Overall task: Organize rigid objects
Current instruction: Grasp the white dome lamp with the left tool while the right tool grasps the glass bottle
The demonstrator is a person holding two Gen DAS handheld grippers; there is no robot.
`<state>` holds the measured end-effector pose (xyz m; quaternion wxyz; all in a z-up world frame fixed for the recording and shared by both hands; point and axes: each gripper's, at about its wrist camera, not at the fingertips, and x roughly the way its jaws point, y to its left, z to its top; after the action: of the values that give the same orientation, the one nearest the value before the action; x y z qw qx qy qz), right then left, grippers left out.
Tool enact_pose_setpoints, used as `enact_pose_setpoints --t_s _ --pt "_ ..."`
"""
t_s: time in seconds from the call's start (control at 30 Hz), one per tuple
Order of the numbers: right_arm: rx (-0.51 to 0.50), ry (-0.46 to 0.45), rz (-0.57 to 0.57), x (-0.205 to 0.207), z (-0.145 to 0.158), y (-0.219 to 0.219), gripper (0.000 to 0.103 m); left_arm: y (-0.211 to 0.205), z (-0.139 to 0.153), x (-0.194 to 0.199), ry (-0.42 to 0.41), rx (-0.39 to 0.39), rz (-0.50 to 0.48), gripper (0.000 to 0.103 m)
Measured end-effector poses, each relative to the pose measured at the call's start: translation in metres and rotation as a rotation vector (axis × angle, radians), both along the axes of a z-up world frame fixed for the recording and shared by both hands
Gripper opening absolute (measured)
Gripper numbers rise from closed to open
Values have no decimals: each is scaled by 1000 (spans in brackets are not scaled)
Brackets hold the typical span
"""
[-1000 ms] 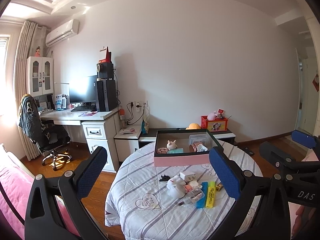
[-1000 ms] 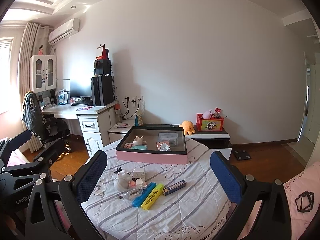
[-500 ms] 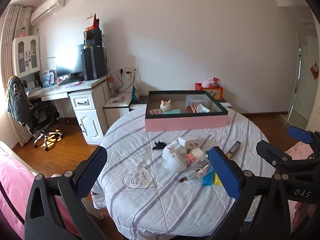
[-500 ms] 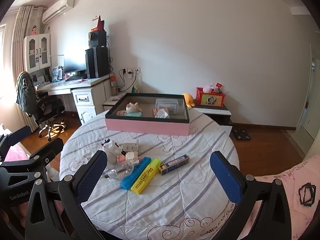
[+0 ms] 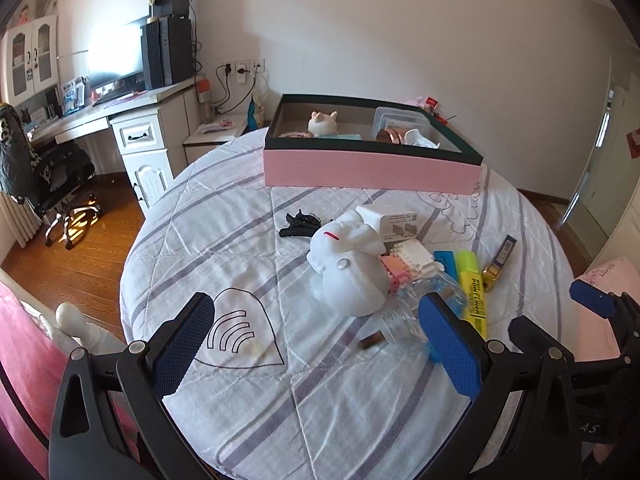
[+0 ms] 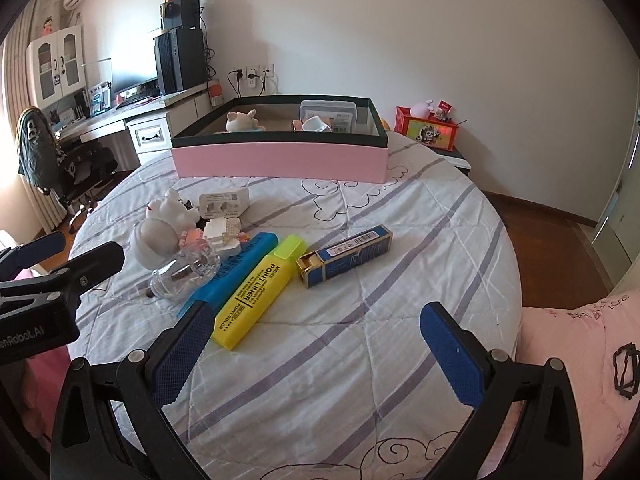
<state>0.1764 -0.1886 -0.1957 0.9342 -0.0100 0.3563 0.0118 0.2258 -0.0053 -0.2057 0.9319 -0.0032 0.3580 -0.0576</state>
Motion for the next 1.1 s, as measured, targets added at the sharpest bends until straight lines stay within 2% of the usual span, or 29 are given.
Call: enact_pose_setpoints --t_s 0.17,0.3,0.37,0.43,0.53,0.77,1.0,1.1 --pt "-22 -8 -10 16 -6 0 103 -5 -8 23 19 1 9 101" --pt "-19 -1 13 27 -11 5 103 -7 -17 38 52 -1 -11 95" --pt "-18 4 21 31 -14 7 103 -9 -21 44 63 -16 -33 85" --pt "-13 8 28 34 -15 8 103 -13 -24 46 70 -30 -57 47" --pt "-15 6 30 35 -14 11 103 -13 -24 44 61 -20 -72 46" --pt "-33 -17 68 29 -8 33 103 13 -16 18 40 16 -26 46" --pt "-44 -57 110 17 4 57 103 42 -9 -5 15 14 16 46" --pt "-26 -46 139 19 2 67 103 45 -7 -9 10 13 15 46"
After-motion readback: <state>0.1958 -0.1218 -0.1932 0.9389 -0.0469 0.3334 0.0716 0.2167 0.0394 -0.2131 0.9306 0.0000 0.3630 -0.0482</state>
